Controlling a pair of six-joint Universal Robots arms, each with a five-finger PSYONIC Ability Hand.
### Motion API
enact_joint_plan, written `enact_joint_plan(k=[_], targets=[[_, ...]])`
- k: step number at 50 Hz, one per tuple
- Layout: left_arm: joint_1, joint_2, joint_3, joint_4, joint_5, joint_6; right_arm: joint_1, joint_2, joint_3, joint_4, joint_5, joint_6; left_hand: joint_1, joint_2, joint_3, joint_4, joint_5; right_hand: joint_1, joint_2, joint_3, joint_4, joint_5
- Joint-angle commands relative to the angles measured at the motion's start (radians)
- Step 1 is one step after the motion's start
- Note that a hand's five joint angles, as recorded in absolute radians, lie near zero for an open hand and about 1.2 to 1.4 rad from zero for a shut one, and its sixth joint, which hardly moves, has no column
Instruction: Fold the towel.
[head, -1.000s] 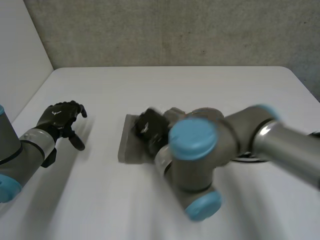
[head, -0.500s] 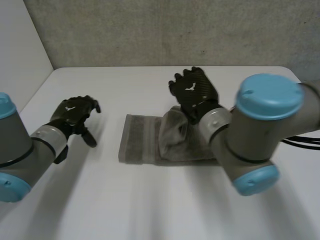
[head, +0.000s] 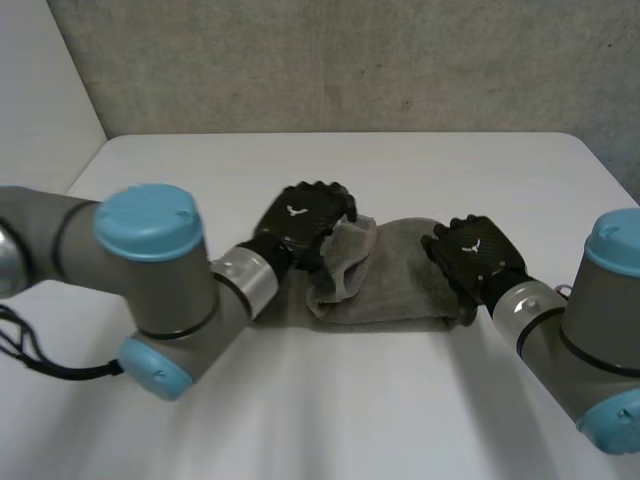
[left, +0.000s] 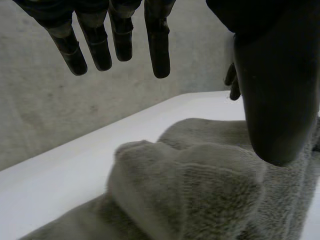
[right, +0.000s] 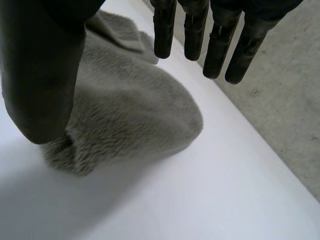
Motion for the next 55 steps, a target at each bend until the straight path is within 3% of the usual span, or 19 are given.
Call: enact_joint_plan(k=[1,6,8,11,13,19,32,38,55], targets=[[-0.029,-0.125,0.104,-0.014,-0.003,0.007,0.0,0.003,0.052,-0.055,-0.003,-0.002,-0.005,0.008,0.003,-0.007,0.031,-0.065,-0.084,-0.06,-0.046,-0.009],[-0.03,-0.194,0.157,-0.04,-0.007,0.009,0.002,0.007,0.061,-0.059,-0.003,-0.002,0.03,0.043,0.039,0.028,0.066,-0.065,-0.084,-0.06,-0.046,-0.009],[-0.03,-0.232,0.182,-0.048,-0.013,0.009,0.002,0.012,0.063,-0.065,-0.003,-0.005,0.19,0.204,0.199,0.189,0.226,-0.065,-0.084,-0.06,-0.046,-0.009],[-0.03,-0.24,0.186,-0.048,-0.023,0.01,0.002,0.018,0.066,-0.074,-0.003,-0.008,0.247,0.261,0.256,0.246,0.283,-0.065,-0.084,-0.06,-0.046,-0.009],[-0.029,-0.243,0.189,-0.048,-0.067,0.009,0.002,0.024,0.066,-0.075,-0.003,-0.011,0.469,0.482,0.478,0.468,0.505,-0.065,-0.084,-0.06,-0.046,-0.009],[-0.027,-0.226,0.174,-0.049,-0.174,0.01,0.002,0.035,0.064,-0.077,-0.003,-0.017,0.652,0.665,0.661,0.651,0.688,-0.065,-0.084,-0.06,-0.046,-0.009],[0.029,-0.095,0.032,-0.071,-0.253,0.012,0.002,0.038,0.066,-0.079,-0.005,-0.019,0.64,0.654,0.649,0.639,0.676,-0.065,-0.084,-0.06,-0.046,-0.009],[0.092,-0.039,-0.07,-0.069,-0.248,0.004,0.003,0.041,0.066,-0.079,-0.005,-0.02,0.635,0.648,0.643,0.633,0.671,-0.065,-0.084,-0.06,-0.046,-0.009],[0.124,-0.042,-0.173,-0.031,-0.248,0.001,0.006,0.047,0.069,-0.077,-0.005,-0.02,0.579,0.592,0.588,0.577,0.615,-0.065,-0.084,-0.06,-0.046,-0.009]])
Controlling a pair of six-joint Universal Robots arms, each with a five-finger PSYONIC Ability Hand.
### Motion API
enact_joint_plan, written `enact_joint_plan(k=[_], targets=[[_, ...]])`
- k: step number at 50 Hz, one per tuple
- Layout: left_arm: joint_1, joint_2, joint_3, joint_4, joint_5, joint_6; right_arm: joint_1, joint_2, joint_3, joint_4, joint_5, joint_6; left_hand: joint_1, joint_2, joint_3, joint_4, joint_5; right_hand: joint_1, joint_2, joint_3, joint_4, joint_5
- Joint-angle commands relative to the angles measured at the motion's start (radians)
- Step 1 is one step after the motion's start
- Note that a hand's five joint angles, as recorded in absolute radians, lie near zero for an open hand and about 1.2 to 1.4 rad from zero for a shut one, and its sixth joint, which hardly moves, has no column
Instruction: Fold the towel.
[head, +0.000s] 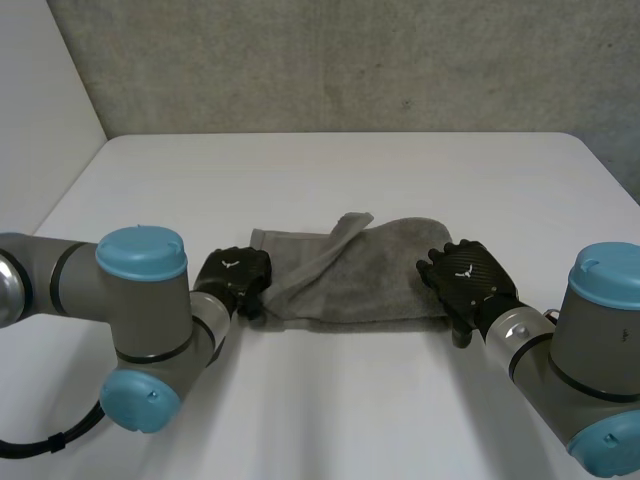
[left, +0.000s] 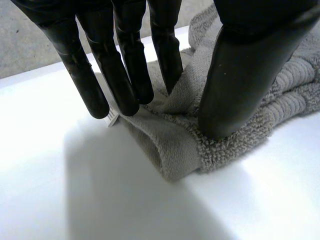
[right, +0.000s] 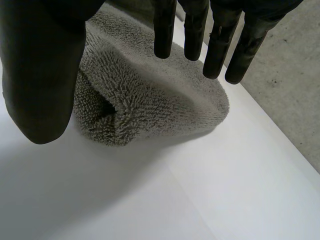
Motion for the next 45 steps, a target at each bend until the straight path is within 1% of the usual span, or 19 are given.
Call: enact_joint_plan(k=[1,6,8,9,10,17,21,27,30,36,37,38,39,41,42,43,45], targets=[[0.018,-0.005,-0.003,0.017,-0.005,0.002,0.003,0.0,0.003,0.001,0.0,0.0,-0.006,-0.004,-0.004,-0.005,-0.004,-0.065,-0.084,-0.06,-0.046,-0.009],[0.029,0.015,0.0,0.017,0.004,0.002,0.004,0.0,0.003,0.001,0.0,0.0,-0.009,-0.007,-0.007,-0.008,-0.007,-0.065,-0.084,-0.06,-0.046,-0.009],[0.027,0.046,0.005,0.018,0.007,-0.001,0.006,0.0,0.003,0.001,0.0,0.0,-0.091,-0.089,-0.088,-0.09,-0.089,-0.065,-0.084,-0.06,-0.046,-0.009],[0.027,0.046,0.005,0.018,0.007,-0.001,0.006,0.0,0.003,0.001,0.0,0.0,-0.091,-0.09,-0.089,-0.09,-0.09,-0.065,-0.084,-0.06,-0.046,-0.009],[0.024,0.056,0.008,0.018,0.007,-0.001,0.004,0.0,0.001,0.001,0.0,0.0,-0.149,-0.148,-0.147,-0.148,-0.148,-0.065,-0.084,-0.06,-0.046,-0.009],[0.001,0.073,0.045,0.018,0.007,-0.003,0.006,0.005,0.001,0.001,0.0,-0.001,-0.162,-0.16,-0.159,-0.161,-0.16,-0.065,-0.084,-0.06,-0.046,-0.009],[-0.025,0.047,0.08,0.018,0.007,-0.003,0.004,0.005,0.0,-0.001,0.0,-0.001,-0.162,-0.16,-0.159,-0.161,-0.16,-0.065,-0.084,-0.06,-0.046,-0.009],[-0.053,-0.035,0.134,0.015,0.027,-0.003,0.004,0.014,-0.002,-0.001,0.0,-0.008,-0.164,-0.163,-0.162,-0.164,-0.163,-0.065,-0.084,-0.06,-0.046,-0.009],[-0.054,-0.068,0.152,0.015,0.045,-0.003,0.004,0.017,0.0,-0.001,0.0,-0.026,-0.164,-0.163,-0.162,-0.164,-0.163,-0.065,-0.084,-0.06,-0.046,-0.009],[-0.056,-0.095,0.18,0.011,0.053,-0.004,0.004,0.025,0.001,-0.001,0.002,-0.054,-0.153,-0.151,-0.15,-0.152,-0.151,-0.065,-0.084,-0.06,-0.046,-0.009],[-0.056,-0.102,0.186,0.011,0.053,-0.004,0.004,0.026,0.001,-0.001,0.002,-0.055,-0.132,-0.131,-0.13,-0.131,-0.131,-0.065,-0.084,-0.06,-0.046,-0.009],[-0.056,-0.105,0.195,0.008,0.052,-0.004,0.004,0.028,0.001,-0.001,0.002,-0.055,-0.062,-0.061,-0.06,-0.061,-0.061,-0.065,-0.084,-0.06,-0.046,-0.009],[-0.056,-0.105,0.195,0.008,0.052,-0.004,0.004,0.028,0.001,-0.001,0.002,-0.055,-0.062,-0.06,-0.059,-0.061,-0.06,-0.065,-0.084,-0.06,-0.046,-0.009],[-0.054,-0.108,0.215,0.005,0.044,-0.006,0.004,0.032,0.0,-0.002,0.002,-0.055,0.408,0.41,0.411,0.409,0.41,-0.065,-0.084,-0.06,-0.046,-0.009],[-0.054,-0.108,0.215,0.005,0.044,-0.006,0.004,0.032,0.0,-0.002,0.002,-0.055,0.411,0.412,0.413,0.412,0.412,-0.065,-0.084,-0.06,-0.046,-0.009],[-0.048,-0.105,0.215,0.005,0.038,-0.006,0.004,0.034,0.0,-0.005,0.002,-0.057,0.536,0.537,0.538,0.537,0.537,-0.065,-0.084,-0.06,-0.046,-0.009],[-0.037,-0.1,0.212,0.002,0.026,-0.004,0.004,0.032,0.0,-0.012,0.002,-0.057,0.537,0.538,0.539,0.538,0.538,-0.065,-0.084,-0.06,-0.046,-0.009]])
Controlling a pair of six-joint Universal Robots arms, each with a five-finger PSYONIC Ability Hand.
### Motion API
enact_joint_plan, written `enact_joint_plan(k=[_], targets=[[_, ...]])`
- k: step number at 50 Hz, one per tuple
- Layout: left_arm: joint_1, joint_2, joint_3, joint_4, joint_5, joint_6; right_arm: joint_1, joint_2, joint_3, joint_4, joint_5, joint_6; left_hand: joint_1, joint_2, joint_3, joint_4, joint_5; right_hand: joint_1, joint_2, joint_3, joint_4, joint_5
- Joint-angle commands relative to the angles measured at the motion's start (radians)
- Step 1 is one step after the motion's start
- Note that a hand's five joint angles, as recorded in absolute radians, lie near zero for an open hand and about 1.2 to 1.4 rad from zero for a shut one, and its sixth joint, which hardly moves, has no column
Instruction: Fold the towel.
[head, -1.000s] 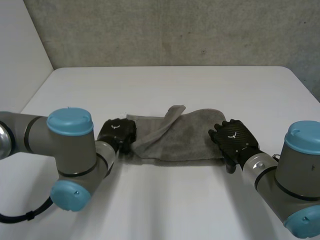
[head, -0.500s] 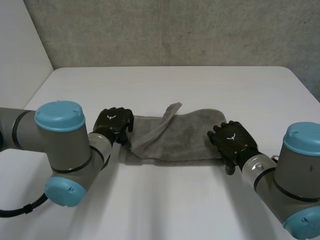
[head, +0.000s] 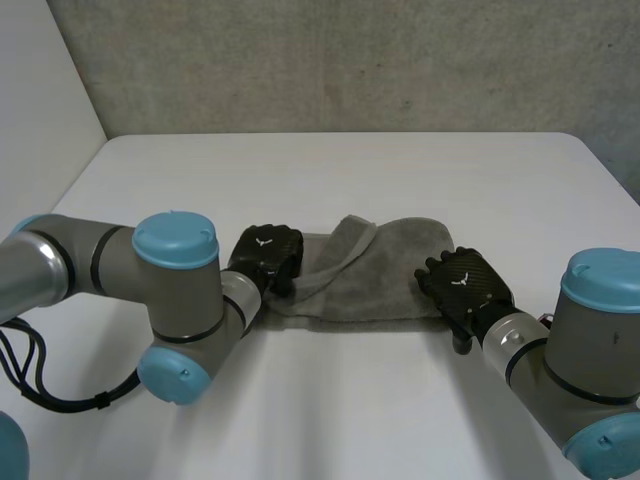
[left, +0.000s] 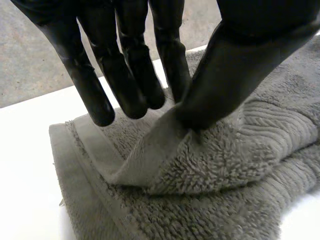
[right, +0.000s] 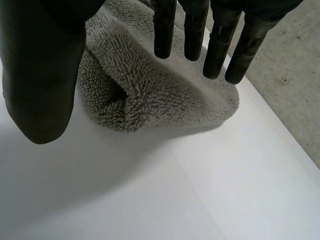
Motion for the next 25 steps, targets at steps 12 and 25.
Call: enact_joint_plan(k=[12,25], targets=[[0.06,0.071,-0.141,-0.086,-0.129,-0.004,-0.008,-0.013,-0.004,-0.016,0.011,0.003,0.195,0.188,0.195,0.186,0.204,-0.053,-0.072,-0.048,-0.034,0.002],[0.071,0.097,-0.212,-0.068,-0.127,-0.05,-0.006,-0.015,0.005,-0.025,0.003,0.017,0.195,0.188,0.195,0.186,0.204,0.026,0.007,0.031,0.045,0.081]])
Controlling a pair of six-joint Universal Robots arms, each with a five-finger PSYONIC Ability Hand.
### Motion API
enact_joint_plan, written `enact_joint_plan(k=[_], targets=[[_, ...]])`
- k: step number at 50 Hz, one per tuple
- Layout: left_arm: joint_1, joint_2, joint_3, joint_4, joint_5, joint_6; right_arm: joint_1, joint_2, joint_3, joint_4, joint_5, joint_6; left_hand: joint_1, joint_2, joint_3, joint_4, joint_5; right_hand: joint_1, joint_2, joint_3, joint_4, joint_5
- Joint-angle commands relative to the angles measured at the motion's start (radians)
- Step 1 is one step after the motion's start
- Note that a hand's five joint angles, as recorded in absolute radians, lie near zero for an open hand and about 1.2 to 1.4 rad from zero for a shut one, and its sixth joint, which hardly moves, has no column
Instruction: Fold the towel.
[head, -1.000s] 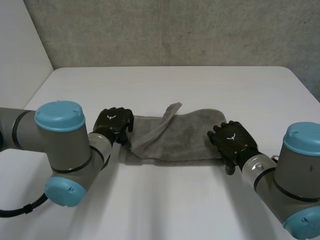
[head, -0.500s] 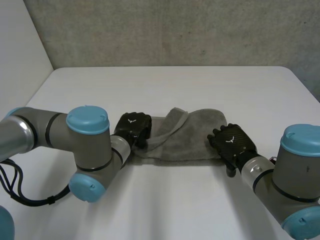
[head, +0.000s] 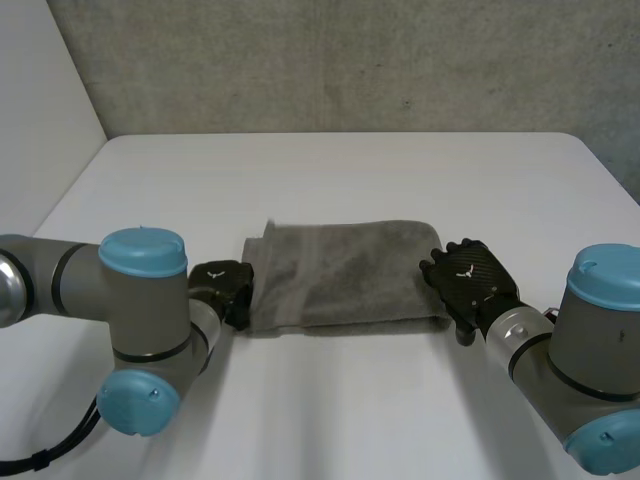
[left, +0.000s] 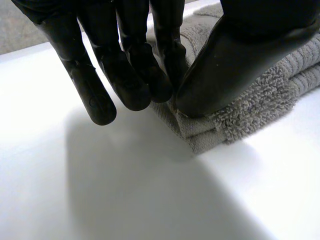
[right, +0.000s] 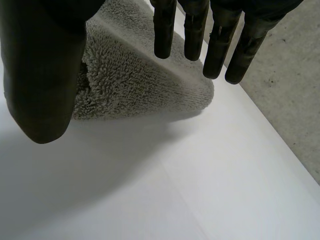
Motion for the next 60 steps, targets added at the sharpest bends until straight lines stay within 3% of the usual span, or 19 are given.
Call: enact_joint_plan(k=[1,15,16,17,19,21,31,36,38,40,50,57,60], targets=[[0.005,0.004,-0.012,0.01,0.005,-0.041,0.002,0.0,0.007,-0.009,-0.006,0.005,0.137,0.047,0.056,0.043,0.092,0.025,0.007,0.03,0.042,0.06],[0.003,0.056,-0.032,0.01,0.003,-0.071,-0.007,0.008,0.014,-0.059,-0.01,0.123,0.076,-0.014,-0.006,-0.018,0.031,0.207,0.189,0.212,0.224,0.242],[0.003,0.062,-0.04,0.011,0.003,-0.071,-0.014,0.008,0.014,-0.065,-0.018,0.15,-0.145,-0.235,-0.226,-0.239,-0.19,0.263,0.244,0.267,0.279,0.298],[0.003,0.062,-0.04,0.011,0.003,-0.071,-0.014,0.008,0.014,-0.065,-0.018,0.151,-0.147,-0.237,-0.229,-0.241,-0.192,0.263,0.245,0.268,0.28,0.298],[0.003,0.073,-0.052,0.011,0.003,-0.071,-0.019,0.014,0.014,-0.068,-0.047,0.192,-0.936,-1.026,-1.017,-1.03,-0.981,0.325,0.306,0.329,0.341,0.36],[0.003,0.077,-0.054,0.011,0.003,-0.073,-0.019,0.017,0.013,-0.067,-0.061,0.2,-1.05,-1.141,-1.132,-1.145,-1.095,0.337,0.318,0.341,0.353,0.371],[0.005,0.108,-0.058,0.016,0.002,-0.076,-0.019,0.045,0.01,-0.067,-0.07,0.209,-1.054,-1.145,-1.136,-1.149,-1.099,0.41,0.392,0.414,0.427,0.445],[0.009,0.123,-0.06,0.016,0.002,-0.084,-0.021,0.046,0.008,-0.065,-0.07,0.213,-1.057,-1.148,-1.139,-1.152,-1.102,0.663,0.644,0.667,0.679,0.697],[0.018,0.131,-0.064,0.017,0.002,-0.096,-0.022,0.046,0.003,-0.062,-0.07,0.213,-1.063,-1.153,-1.145,-1.157,-1.108,0.96,0.942,0.965,0.977,0.995],[0.023,0.138,-0.069,0.019,0.002,-0.102,-0.024,0.046,-0.001,-0.059,-0.07,0.213,-1.063,-1.153,-1.145,-1.157,-1.108,1.06,1.041,1.064,1.076,1.095],[0.077,0.194,-0.124,0.094,0.002,-0.116,-0.12,-0.023,0.034,0.039,-0.082,0.149,-1.057,-1.148,-1.139,-1.152,-1.102,1.061,1.042,1.065,1.077,1.096],[0.081,0.208,-0.132,0.114,0.002,-0.117,-0.281,-0.116,0.046,0.181,-0.162,-0.107,-1.054,-1.145,-1.136,-1.149,-1.099,1.061,1.042,1.065,1.077,1.096],[0.08,0.208,-0.131,0.114,0.003,-0.117,-0.275,-0.144,0.02,0.211,-0.161,-0.15,-1.054,-1.145,-1.136,-1.149,-1.099,1.061,1.042,1.065,1.077,1.096]])
